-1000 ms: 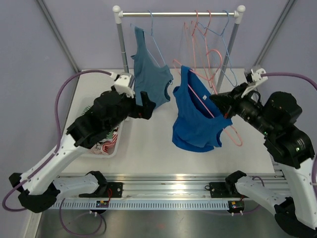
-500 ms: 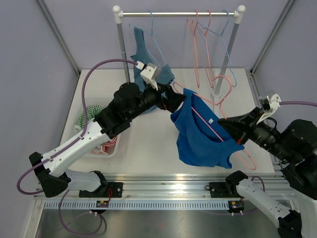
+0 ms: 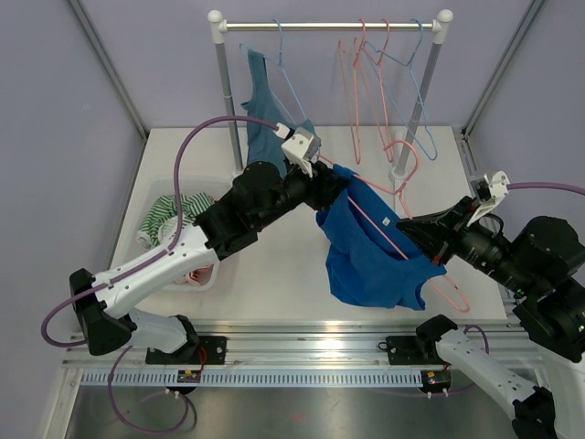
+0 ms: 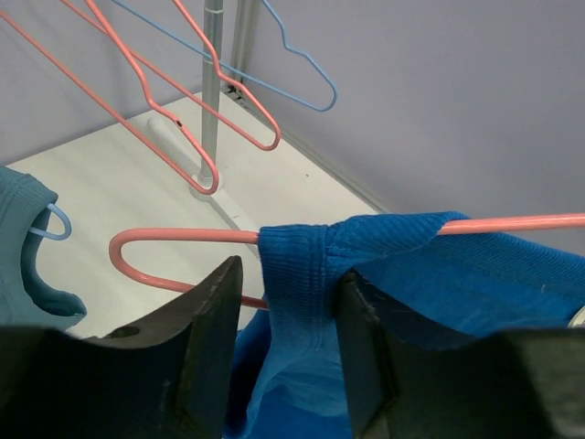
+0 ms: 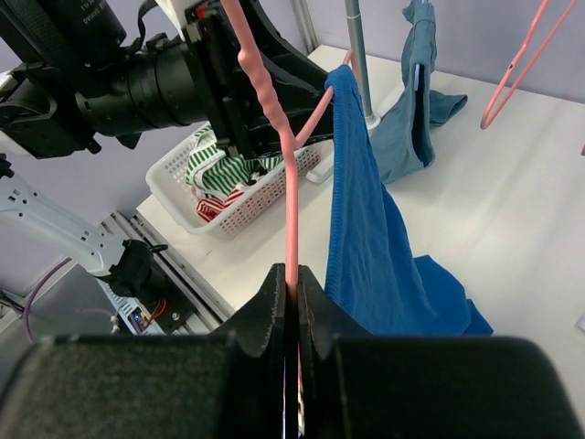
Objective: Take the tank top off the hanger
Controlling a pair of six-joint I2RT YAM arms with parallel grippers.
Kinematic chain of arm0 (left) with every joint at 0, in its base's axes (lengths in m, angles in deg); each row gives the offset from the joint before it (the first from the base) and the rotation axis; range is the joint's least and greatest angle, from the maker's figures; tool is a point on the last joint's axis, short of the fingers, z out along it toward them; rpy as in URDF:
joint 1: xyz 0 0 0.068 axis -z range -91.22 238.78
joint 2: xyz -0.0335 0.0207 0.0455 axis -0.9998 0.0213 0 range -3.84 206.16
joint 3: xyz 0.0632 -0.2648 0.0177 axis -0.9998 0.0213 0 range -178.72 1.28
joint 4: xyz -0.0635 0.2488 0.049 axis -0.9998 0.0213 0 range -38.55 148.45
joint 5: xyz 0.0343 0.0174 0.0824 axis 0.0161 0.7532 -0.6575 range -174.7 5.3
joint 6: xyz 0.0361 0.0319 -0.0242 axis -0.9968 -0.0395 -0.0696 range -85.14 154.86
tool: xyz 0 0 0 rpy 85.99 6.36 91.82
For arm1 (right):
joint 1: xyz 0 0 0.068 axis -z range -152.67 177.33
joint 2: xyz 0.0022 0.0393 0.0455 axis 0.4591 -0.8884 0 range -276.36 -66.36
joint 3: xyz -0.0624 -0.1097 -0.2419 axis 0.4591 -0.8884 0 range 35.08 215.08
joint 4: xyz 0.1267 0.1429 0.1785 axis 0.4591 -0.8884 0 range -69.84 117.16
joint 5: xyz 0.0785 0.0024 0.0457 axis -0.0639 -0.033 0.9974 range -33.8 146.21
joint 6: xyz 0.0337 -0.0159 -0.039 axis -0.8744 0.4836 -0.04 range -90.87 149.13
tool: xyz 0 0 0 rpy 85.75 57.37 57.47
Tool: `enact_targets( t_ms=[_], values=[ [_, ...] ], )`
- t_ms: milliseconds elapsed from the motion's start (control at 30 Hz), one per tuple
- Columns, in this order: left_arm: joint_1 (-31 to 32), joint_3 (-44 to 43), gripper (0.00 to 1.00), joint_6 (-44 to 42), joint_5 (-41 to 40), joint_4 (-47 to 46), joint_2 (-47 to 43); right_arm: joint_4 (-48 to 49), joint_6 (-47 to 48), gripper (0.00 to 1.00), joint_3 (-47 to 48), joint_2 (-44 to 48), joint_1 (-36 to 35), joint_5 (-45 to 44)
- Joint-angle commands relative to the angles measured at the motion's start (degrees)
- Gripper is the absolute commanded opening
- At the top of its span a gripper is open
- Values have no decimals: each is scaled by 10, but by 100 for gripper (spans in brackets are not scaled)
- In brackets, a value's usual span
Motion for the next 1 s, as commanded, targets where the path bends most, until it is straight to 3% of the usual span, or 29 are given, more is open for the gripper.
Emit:
enact_targets(
  t_ms=[0, 33, 133, 267, 400, 567, 833, 933, 967],
  values=[
    [7, -31, 37, -20, -60, -4, 11, 54, -7, 0, 7, -6, -4, 16],
    [7, -34, 21, -20, -72, 6, 12, 51, -5, 0, 5, -7, -3, 11],
    [8, -37, 1, -18, -134, 28, 7, 29, 11, 0, -5, -12, -3, -13],
    [7, -33, 0, -10, -287, 69, -8, -24, 48, 0, -34, -10, -3, -44],
    [-3, -9, 0, -21, -382, 87, -23, -49, 65, 0, -66, 17, -3, -35],
    [-72, 6, 0, 38, -346, 138, -28, -45, 83, 0, -92, 45, -3, 20],
    [-112, 31, 0, 64, -299, 151, -45, 3, 95, 0, -119, 112, -3, 17],
    [-113, 61, 0, 70, -231, 126, -63, 87, 67, 0, -163, 137, -4, -5],
    [-113, 75, 0, 70, -165, 110, -82, 120, 45, 0, -183, 144, -3, -5]
  ],
)
